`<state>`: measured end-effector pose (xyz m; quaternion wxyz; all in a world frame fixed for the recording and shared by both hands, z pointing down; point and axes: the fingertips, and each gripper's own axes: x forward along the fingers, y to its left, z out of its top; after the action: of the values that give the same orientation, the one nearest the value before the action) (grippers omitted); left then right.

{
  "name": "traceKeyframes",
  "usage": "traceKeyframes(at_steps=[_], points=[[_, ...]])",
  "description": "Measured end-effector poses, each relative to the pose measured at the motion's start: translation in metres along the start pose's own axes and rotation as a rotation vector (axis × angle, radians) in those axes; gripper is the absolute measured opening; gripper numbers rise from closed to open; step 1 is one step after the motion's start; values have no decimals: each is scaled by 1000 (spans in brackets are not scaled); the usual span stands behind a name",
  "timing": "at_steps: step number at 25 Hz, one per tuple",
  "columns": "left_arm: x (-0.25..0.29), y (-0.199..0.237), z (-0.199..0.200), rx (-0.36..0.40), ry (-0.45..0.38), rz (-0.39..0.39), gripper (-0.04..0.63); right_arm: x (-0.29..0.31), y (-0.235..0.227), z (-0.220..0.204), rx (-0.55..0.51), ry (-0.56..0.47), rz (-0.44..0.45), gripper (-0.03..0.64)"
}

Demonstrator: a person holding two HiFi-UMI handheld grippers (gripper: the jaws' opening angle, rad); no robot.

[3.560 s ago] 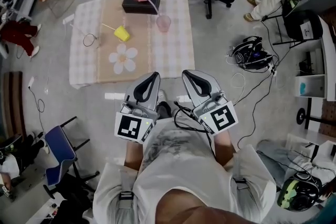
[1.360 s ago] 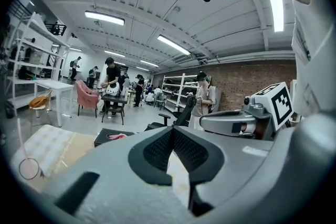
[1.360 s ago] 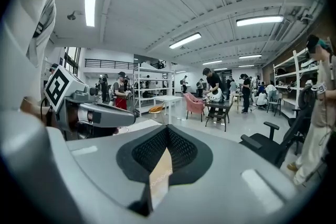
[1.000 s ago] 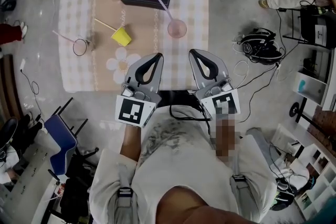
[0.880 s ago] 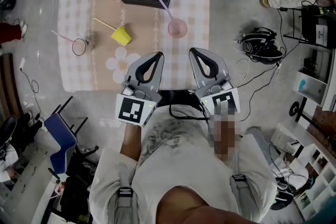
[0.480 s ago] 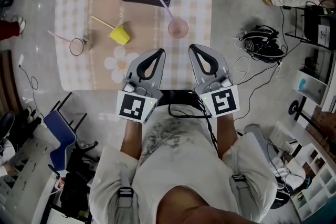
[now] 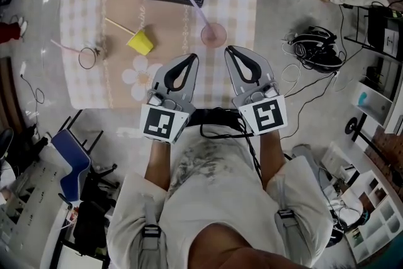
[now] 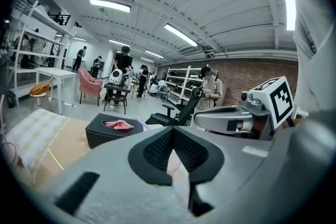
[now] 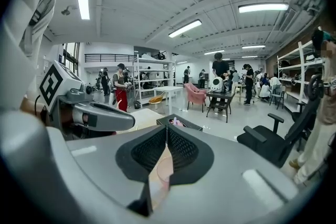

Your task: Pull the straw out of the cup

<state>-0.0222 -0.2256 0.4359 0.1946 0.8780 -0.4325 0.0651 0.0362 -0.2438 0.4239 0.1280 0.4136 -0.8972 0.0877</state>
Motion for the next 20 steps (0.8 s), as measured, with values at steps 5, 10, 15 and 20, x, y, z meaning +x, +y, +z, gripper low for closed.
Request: traceKeyframes(at_steps=[5, 10, 15, 20], points=[[11, 6, -7, -11, 1, 6, 5, 10, -5, -10, -19, 21, 11, 28], [19, 13, -17, -16, 17, 8, 5, 19, -10, -17, -24, 37, 12, 31], [25, 18, -28, -30, 60, 9, 5, 29, -14, -25, -39, 57, 20, 37], [32, 22, -37, -43, 69, 14, 5, 40, -19, -39, -50, 85, 25, 40]])
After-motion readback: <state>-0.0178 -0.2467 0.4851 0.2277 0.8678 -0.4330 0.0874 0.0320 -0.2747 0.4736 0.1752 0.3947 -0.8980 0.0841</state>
